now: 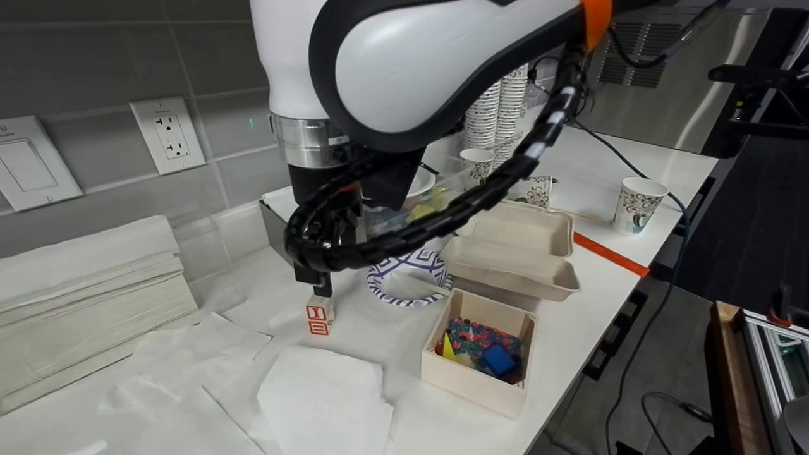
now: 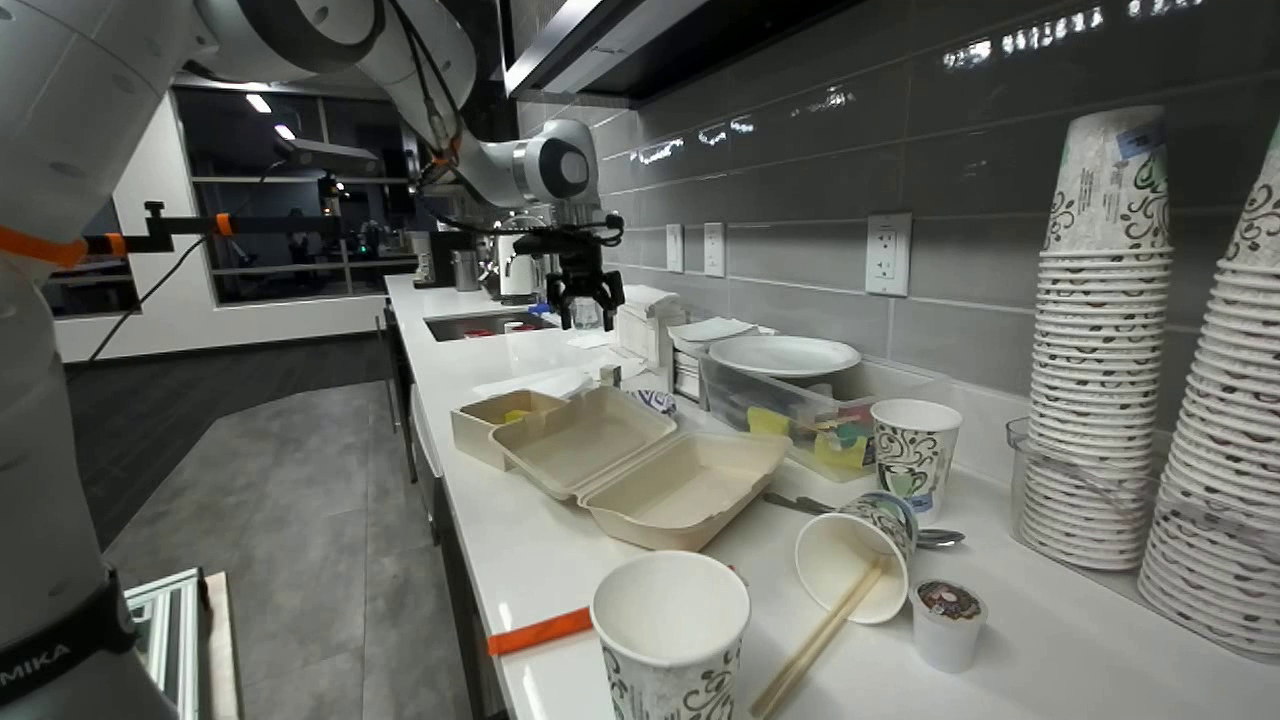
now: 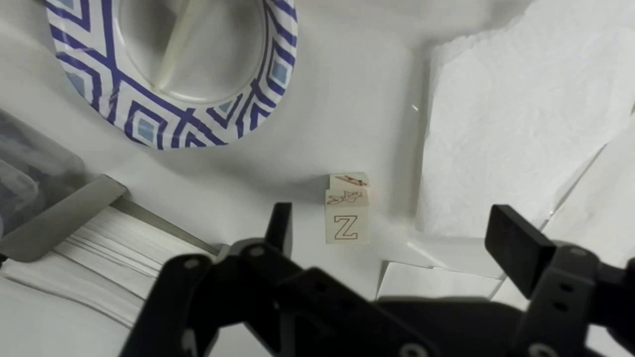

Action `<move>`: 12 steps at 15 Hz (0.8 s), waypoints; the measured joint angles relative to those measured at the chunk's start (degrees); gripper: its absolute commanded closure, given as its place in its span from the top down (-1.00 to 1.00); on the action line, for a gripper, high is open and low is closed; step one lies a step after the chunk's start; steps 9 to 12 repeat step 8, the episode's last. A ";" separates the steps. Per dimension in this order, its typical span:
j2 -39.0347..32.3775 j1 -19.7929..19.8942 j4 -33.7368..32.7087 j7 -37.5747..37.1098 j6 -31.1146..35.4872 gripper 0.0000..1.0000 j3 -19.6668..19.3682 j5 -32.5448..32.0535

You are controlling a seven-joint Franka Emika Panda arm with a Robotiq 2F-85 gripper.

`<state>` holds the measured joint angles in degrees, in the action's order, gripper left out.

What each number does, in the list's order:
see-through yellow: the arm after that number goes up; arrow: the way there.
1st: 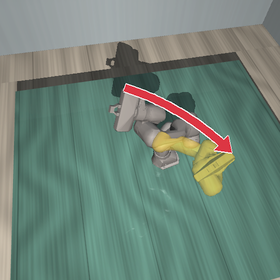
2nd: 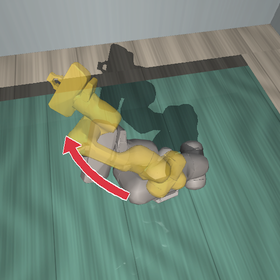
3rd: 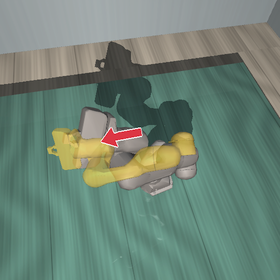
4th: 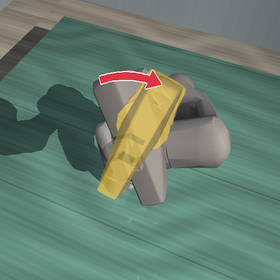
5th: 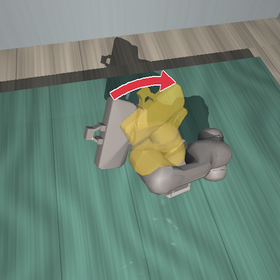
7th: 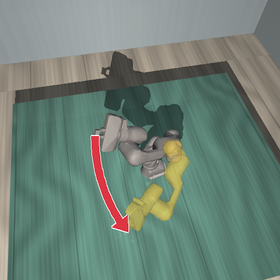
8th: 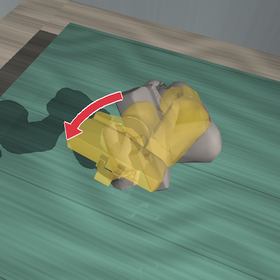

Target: Remove the block from the box and place it on top of the other block

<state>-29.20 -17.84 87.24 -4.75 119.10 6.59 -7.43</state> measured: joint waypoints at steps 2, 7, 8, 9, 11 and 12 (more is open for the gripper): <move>2.71 0.49 2.74 -0.38 -0.02 1.00 0.18 0.77; 9.06 3.00 10.90 -0.55 -0.02 1.00 0.33 3.55; 9.92 3.26 11.95 -0.55 -0.02 1.00 0.33 3.61; 9.92 3.26 11.95 -0.55 -0.02 1.00 0.33 3.61; 9.92 3.26 11.95 -0.55 -0.02 1.00 0.33 3.61; 9.92 3.26 11.95 -0.55 -0.02 1.00 0.33 3.61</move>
